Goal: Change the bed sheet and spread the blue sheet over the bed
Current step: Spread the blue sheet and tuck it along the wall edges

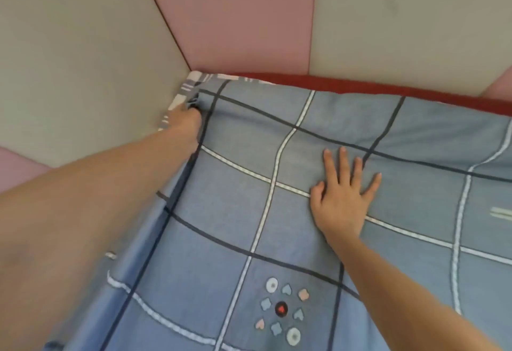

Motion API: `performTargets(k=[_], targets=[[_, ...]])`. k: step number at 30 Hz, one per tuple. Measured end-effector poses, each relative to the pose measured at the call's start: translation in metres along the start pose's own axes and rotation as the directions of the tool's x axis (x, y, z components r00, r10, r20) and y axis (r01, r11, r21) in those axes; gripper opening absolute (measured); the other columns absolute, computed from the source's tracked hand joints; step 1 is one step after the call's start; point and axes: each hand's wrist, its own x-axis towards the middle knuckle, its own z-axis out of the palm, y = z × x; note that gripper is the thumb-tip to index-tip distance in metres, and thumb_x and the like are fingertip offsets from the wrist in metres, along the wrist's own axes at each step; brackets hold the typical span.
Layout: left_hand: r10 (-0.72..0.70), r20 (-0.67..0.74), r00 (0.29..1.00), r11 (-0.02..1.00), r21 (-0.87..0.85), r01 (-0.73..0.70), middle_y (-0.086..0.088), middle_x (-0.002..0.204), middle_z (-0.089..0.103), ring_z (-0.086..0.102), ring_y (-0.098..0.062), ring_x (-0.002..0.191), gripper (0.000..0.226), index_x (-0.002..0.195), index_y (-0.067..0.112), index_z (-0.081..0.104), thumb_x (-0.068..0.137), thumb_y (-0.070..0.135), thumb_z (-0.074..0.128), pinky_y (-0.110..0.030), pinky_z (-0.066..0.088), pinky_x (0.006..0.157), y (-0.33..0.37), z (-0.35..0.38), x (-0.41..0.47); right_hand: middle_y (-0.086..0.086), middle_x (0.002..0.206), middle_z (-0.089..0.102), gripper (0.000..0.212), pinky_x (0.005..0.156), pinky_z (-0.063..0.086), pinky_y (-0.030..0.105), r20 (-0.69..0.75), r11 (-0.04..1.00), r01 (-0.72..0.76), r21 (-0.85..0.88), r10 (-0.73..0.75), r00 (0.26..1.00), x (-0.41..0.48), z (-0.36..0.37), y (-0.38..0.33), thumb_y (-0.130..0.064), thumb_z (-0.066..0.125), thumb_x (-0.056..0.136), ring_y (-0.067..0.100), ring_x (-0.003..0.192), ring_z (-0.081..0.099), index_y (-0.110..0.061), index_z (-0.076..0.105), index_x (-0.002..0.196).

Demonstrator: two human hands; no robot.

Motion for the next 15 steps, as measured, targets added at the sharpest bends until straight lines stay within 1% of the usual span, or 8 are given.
performTargets(k=[3,6,7,9,11,13,14,15], targets=[[0.156,-0.117,0.981,0.973,0.192,-0.131,-0.019,0.115,0.061,0.056,-0.029,0.109,0.031,0.116,-0.003,0.058,0.095,0.006,0.037,-0.034,0.039,0.092,-0.004,0.011,0.026,0.002,0.156,0.026,0.067,0.115,0.002,0.055,-0.013,0.991,0.119,-0.056,-0.12,0.993,0.013,0.006,0.003,-0.032,0.032,0.084,0.029,0.142,0.025,-0.023,0.026,0.15],[0.312,-0.146,0.939,0.934,0.226,-0.276,-0.027,0.109,0.06,0.056,-0.035,0.103,0.024,0.101,-0.003,0.057,0.094,0.007,0.036,-0.038,0.038,0.085,0.011,0.014,0.038,0.001,0.156,0.025,0.07,0.115,0.006,0.054,-0.003,0.971,0.228,-0.07,-0.229,0.973,0.02,0.009,0.005,-0.031,0.031,0.082,0.028,0.142,0.026,-0.021,0.025,0.151],[0.32,-0.169,0.932,0.935,0.215,-0.282,-0.027,0.108,0.06,0.057,-0.035,0.102,0.026,0.101,-0.003,0.058,0.094,0.008,0.035,-0.038,0.039,0.085,0.018,0.015,0.042,0.001,0.156,0.025,0.07,0.115,0.007,0.054,0.007,0.966,0.248,-0.074,-0.248,0.969,0.021,0.01,0.006,-0.031,0.031,0.081,0.028,0.142,0.027,-0.021,0.025,0.151],[0.26,-0.169,0.951,0.96,0.147,-0.237,-0.023,0.099,0.06,0.056,-0.027,0.092,0.029,0.099,-0.001,0.061,0.095,0.012,0.036,-0.037,0.042,0.082,0.039,0.014,0.046,0.001,0.156,0.024,0.071,0.115,0.009,0.054,0.022,0.961,0.266,-0.075,-0.265,0.964,0.025,0.008,0.006,-0.031,0.032,0.08,0.028,0.141,0.027,-0.021,0.026,0.15],[0.187,-0.052,0.981,0.982,0.037,-0.185,-0.012,0.089,0.056,0.05,-0.018,0.084,0.03,0.084,0.007,0.061,0.096,0.021,0.037,-0.03,0.04,0.07,0.05,0.014,0.046,0.002,0.156,0.025,0.072,0.115,0.011,0.054,0.028,0.957,0.28,-0.079,-0.279,0.96,0.027,0.006,0.005,-0.031,0.033,0.079,0.029,0.141,0.028,-0.02,0.028,0.15],[0.132,0.1,0.986,0.991,0.013,-0.134,-0.003,0.087,0.058,0.053,-0.016,0.081,0.031,0.072,0.018,0.056,0.097,0.03,0.04,-0.028,0.038,0.069,0.046,0.007,0.044,0.004,0.155,0.027,0.072,0.115,0.01,0.052,0.038,0.952,0.294,-0.087,-0.292,0.956,0.028,0.007,0.003,-0.031,0.033,0.078,0.028,0.14,0.027,-0.019,0.03,0.149],[0.17,0.184,0.968,0.983,0.043,-0.18,0.001,0.086,0.057,0.054,-0.012,0.078,0.031,0.07,0.022,0.054,0.097,0.031,0.042,-0.028,0.038,0.07,0.039,0.002,0.038,0.004,0.155,0.028,0.072,0.115,0.01,0.052,0.041,0.952,0.295,-0.083,-0.293,0.955,0.03,0.006,0.003,-0.031,0.033,0.078,0.027,0.14,0.027,-0.018,0.031,0.148],[0.29,0.26,0.921,0.945,0.073,-0.318,0.004,0.087,0.055,0.053,-0.004,0.079,0.031,0.069,0.023,0.054,0.098,0.029,0.044,-0.026,0.038,0.074,0.034,-0.005,0.027,0.005,0.154,0.029,0.072,0.115,0.01,0.052,0.038,0.954,0.291,-0.077,-0.288,0.957,0.031,0.006,0.003,-0.031,0.033,0.078,0.027,0.14,0.027,-0.017,0.031,0.148]])
